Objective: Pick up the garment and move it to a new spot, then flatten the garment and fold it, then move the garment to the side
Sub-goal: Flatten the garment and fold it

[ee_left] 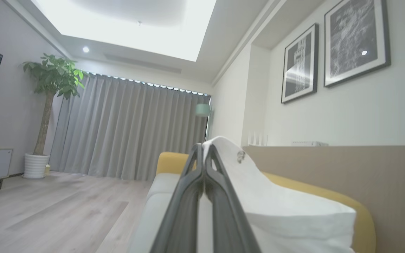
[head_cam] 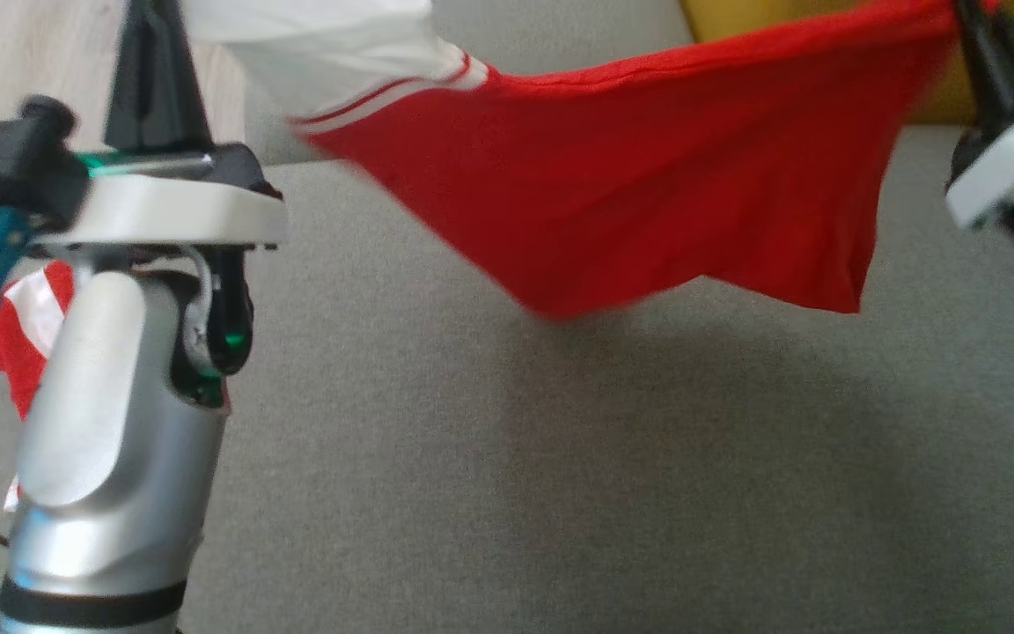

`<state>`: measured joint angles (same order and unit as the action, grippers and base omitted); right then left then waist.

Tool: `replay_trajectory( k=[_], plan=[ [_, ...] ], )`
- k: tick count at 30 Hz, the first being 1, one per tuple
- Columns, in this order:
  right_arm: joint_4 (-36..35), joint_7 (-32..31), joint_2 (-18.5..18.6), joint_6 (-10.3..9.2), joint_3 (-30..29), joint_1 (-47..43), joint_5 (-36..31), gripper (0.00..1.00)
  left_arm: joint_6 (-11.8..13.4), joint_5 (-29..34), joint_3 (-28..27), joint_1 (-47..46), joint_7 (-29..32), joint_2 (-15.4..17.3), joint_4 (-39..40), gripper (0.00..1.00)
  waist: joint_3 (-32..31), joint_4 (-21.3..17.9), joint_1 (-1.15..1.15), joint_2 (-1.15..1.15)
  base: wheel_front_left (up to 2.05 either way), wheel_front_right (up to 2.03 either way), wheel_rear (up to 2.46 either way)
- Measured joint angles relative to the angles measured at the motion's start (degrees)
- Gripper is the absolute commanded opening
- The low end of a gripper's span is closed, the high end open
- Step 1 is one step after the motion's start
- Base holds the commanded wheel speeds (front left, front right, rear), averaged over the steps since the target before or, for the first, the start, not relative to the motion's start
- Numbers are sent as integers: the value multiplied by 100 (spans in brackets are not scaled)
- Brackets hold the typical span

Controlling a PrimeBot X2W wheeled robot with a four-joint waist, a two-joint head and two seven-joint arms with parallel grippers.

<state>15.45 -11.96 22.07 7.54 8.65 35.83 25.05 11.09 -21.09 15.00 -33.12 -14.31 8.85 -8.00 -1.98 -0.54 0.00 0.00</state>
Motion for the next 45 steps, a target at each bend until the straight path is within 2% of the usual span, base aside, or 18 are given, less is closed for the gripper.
replay_trajectory(
  k=[1,3,4,7,10,11,12,15,19,24,26,29,32,37,41,45],
  plan=[
    [-146,-445,89,0,89,267,274,0,3,-51,-65,8,-5,7,304,0,-86,-18,0,0,0,0,0],
    [-258,-943,165,0,188,426,584,0,23,-90,-87,29,37,26,573,0,-175,-31,0,0,0,0,0],
    [-258,-943,165,0,188,426,584,0,23,-90,-87,29,37,26,573,0,-175,-31,0,0,0,0,0],
    [-427,-1812,249,0,256,478,1063,0,101,-178,-101,147,315,64,966,0,-304,-44,0,0,0,0,0],
    [-651,-2743,268,0,212,470,1534,0,163,-198,-153,320,604,208,1355,0,-396,-55,0,0,0,0,0],
    [-847,-3333,272,0,90,456,1781,0,211,-233,-233,393,820,307,1588,0,-425,-60,0,0,0,0,0],
    [-847,-3333,272,0,90,456,1781,0,211,-233,-233,393,820,307,1588,0,-425,-60,0,0,0,0,0],
    [-1140,-4094,271,0,-232,417,1928,0,274,-278,-343,409,1136,503,1914,0,-394,-74,0,0,0,0,0],
    [-1370,-4737,200,0,-703,361,1778,0,250,-277,-379,332,1577,778,1971,0,-231,-106,0,0,0,0,0],
    [-1322,-5008,-216,0,-1046,797,1269,0,122,-449,-430,-420,1856,845,1456,0,179,-181,0,0,0,0,0],
    [-1178,-4902,-350,0,-1120,1346,1013,0,19,-410,-446,-1121,1823,871,1136,0,462,-211,0,0,0,0,0],
    [-787,-4320,-408,0,-1038,2374,606,0,-104,-356,-441,-2450,1740,825,366,0,966,-238,0,0,0,0,0],
    [-286,-3475,-349,0,-856,3396,343,0,-70,-354,-477,-3745,1488,553,-578,0,1516,-235,1,0,0,0,0],
    [947,-1653,-353,0,-756,4965,-41,0,51,-261,-641,-5614,619,108,-2057,0,2383,-161,2,0,0,0,0],
    [1764,-438,-420,0,-490,5484,-133,0,-53,-257,-672,-6169,105,-5,-2826,0,2882,-65,3,-1,0,0,0],
    [2547,205,-477,0,-194,5503,43,0,-345,-245,-662,-6123,8,-136,-3488,0,3185,45,3,-1,0,0,0]
  ],
)
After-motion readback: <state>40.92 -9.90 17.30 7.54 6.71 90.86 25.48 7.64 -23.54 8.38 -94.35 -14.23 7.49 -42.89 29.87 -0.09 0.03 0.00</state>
